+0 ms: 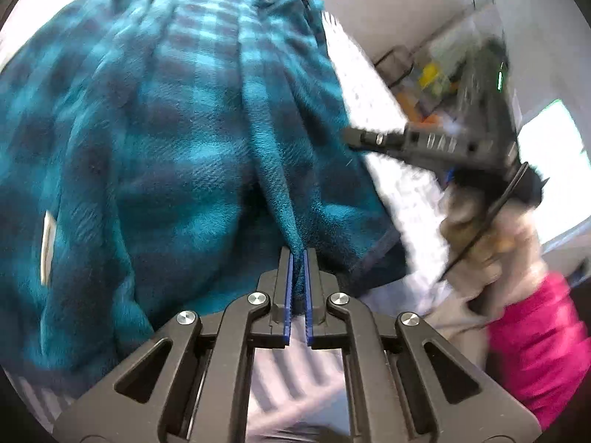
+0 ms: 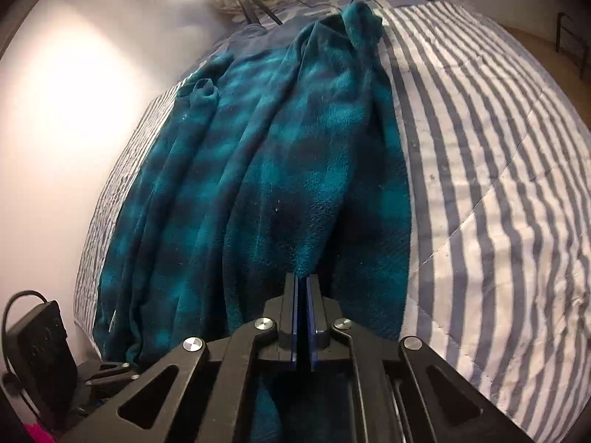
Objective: Fold large clothes
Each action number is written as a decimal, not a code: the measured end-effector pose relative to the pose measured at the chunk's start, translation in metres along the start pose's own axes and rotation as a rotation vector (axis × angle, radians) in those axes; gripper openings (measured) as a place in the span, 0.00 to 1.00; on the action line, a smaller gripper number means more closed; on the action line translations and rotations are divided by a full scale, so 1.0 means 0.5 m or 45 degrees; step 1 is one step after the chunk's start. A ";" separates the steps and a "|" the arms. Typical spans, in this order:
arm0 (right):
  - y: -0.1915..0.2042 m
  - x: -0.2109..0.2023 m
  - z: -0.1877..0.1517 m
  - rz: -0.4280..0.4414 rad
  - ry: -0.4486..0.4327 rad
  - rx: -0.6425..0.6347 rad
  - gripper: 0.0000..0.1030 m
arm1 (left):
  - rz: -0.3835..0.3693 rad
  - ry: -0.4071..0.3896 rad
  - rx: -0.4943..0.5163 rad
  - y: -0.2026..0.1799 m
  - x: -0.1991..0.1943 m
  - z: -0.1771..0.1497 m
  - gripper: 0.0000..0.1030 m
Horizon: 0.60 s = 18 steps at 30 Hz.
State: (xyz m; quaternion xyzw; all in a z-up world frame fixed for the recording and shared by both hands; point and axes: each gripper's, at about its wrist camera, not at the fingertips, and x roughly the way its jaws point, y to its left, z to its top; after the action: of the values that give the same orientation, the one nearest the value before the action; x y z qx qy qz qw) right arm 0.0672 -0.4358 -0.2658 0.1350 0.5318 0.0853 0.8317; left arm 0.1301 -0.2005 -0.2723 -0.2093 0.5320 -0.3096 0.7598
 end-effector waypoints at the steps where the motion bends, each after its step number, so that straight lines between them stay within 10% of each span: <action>1: 0.001 -0.015 0.004 -0.009 -0.009 -0.005 0.01 | -0.086 -0.011 -0.075 0.010 -0.015 0.002 0.02; 11: -0.005 -0.054 0.012 -0.207 -0.011 -0.102 0.07 | 0.029 0.034 -0.016 0.010 0.012 -0.032 0.02; 16: -0.039 -0.075 -0.038 0.049 -0.033 0.011 0.21 | 0.075 -0.028 0.070 -0.013 -0.040 -0.031 0.11; 18: -0.049 -0.085 -0.066 0.150 -0.033 0.045 0.22 | 0.055 -0.043 0.073 -0.021 -0.051 -0.026 0.33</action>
State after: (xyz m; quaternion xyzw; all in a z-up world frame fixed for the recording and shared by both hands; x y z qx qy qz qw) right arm 0.0192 -0.4670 -0.2503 0.1818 0.5136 0.1228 0.8295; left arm 0.1093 -0.1904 -0.2527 -0.1813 0.5143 -0.3047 0.7808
